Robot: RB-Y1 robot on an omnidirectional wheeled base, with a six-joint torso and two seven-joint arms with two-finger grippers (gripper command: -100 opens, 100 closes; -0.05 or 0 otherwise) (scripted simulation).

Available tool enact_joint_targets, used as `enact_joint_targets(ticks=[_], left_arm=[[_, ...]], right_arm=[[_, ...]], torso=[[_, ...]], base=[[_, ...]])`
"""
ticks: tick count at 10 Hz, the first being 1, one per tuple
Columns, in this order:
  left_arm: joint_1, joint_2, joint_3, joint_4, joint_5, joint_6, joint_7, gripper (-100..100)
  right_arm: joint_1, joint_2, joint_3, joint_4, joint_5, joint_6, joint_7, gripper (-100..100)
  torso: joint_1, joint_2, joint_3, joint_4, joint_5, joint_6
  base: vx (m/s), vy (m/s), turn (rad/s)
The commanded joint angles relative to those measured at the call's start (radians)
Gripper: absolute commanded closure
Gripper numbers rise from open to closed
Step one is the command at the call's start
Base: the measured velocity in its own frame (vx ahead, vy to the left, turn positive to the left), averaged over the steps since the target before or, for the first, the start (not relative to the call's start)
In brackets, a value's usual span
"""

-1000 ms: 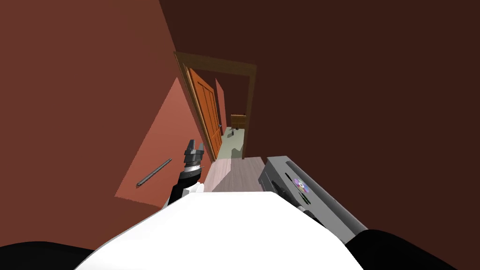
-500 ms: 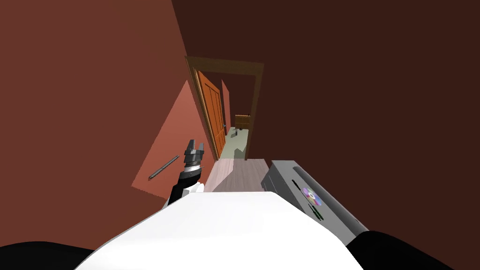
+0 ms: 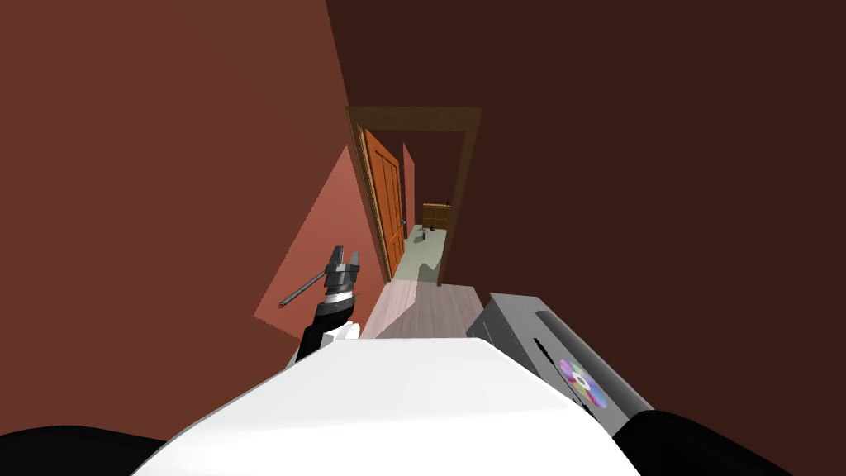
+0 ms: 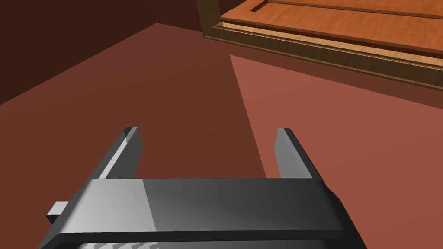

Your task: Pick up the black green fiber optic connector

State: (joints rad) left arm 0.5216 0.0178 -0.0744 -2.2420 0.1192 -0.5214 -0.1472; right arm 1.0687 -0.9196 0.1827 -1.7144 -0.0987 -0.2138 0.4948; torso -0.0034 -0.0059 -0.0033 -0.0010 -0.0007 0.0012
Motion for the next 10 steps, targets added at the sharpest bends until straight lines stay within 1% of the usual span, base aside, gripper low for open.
enact_joint_targets(ticks=[1,2,3,4,7,10], left_arm=[[0.000,0.000,0.000,0.000,0.000,0.000,0.000,0],[0.000,0.000,0.000,0.000,0.000,0.000,0.000,0],[0.000,0.000,0.000,0.000,0.000,0.000,0.000,0],[0.000,0.000,0.000,0.000,0.000,0.000,0.000,0],[0.000,0.000,0.000,0.000,0.000,0.000,0.000,0],[0.000,0.000,0.000,0.000,0.000,0.000,0.000,0]], right_arm=[[0.024,-0.044,0.014,0.042,-0.007,0.015,0.022,-100],[0.024,-0.044,0.014,0.042,-0.007,0.015,0.022,-100],[0.043,-0.077,0.023,0.065,-0.012,0.026,0.041,-100],[0.043,-0.077,0.023,0.074,-0.012,0.026,0.041,-100],[0.089,-0.165,0.048,0.159,-0.023,0.051,0.092,-100],[0.111,-0.229,0.073,0.221,-0.029,0.066,0.130,-100]], torso=[[0.000,0.000,0.000,0.000,0.000,0.000],[0.001,0.000,0.000,0.000,0.000,0.000],[0.001,0.001,0.001,0.000,0.000,0.000],[0.001,0.001,0.000,0.000,0.000,0.000],[-0.001,-0.002,-0.001,0.000,0.000,0.000],[-0.001,-0.004,-0.002,-0.001,0.000,0.000]], base=[[0.068,0.000,0.150],[0.051,-0.004,0.095],[0.067,-0.001,0.179],[0.059,-0.003,0.063],[0.105,-0.027,0.160],[0.126,-0.048,0.127]])
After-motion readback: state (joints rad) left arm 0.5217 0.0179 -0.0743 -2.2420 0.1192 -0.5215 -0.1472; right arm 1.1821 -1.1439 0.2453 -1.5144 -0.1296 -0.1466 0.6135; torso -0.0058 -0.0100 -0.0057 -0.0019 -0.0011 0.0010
